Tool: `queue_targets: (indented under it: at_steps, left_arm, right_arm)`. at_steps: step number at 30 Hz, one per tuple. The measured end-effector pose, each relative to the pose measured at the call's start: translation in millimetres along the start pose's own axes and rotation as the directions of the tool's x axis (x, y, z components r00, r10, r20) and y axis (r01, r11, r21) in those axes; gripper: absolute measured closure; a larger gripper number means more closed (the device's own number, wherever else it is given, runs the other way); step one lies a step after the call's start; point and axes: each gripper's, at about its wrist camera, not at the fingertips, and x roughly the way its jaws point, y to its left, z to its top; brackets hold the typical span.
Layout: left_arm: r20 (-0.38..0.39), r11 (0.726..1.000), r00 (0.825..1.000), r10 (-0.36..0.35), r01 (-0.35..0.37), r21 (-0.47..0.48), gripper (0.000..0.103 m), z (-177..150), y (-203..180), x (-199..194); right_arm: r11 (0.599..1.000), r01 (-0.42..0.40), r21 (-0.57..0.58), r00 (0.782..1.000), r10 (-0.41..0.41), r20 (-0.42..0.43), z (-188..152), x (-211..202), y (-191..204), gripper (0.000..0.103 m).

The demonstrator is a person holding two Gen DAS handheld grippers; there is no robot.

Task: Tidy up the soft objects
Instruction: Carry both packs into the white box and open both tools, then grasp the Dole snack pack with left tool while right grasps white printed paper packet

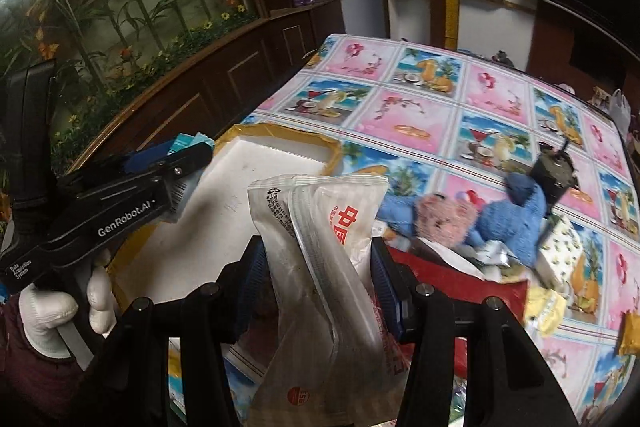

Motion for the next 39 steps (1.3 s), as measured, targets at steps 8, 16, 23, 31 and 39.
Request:
queue_targets:
  at_steps: [8,16,23,31,39]
  left_arm:
    - [-0.107,0.987,0.994,-0.015,-0.003,-0.161,0.061,8,52,60]
    - [-0.113,0.942,0.987,-0.118,0.075,-0.326,0.049,7,81,80]
    - [-0.090,0.907,0.979,-0.181,0.131,-0.399,0.048,7,89,77]
    - [-0.048,0.950,0.982,-0.183,0.165,-0.265,0.048,3,43,15]
    - [-0.072,0.976,0.975,-0.210,0.213,0.033,0.048,-30,-53,-12]
  right_arm:
    - [0.998,-0.045,-0.035,0.996,0.042,-0.079,33,71,41,0.051]
    - [0.998,-0.053,-0.035,0.994,0.049,-0.093,46,104,47,0.042]
    - [0.996,-0.070,-0.057,0.996,0.066,-0.065,49,100,43,0.038]
    - [0.997,-0.062,0.054,0.998,0.061,0.022,35,36,-9,0.038]
    - [0.969,0.026,0.245,0.998,-0.037,0.041,-30,-32,-94,0.037]
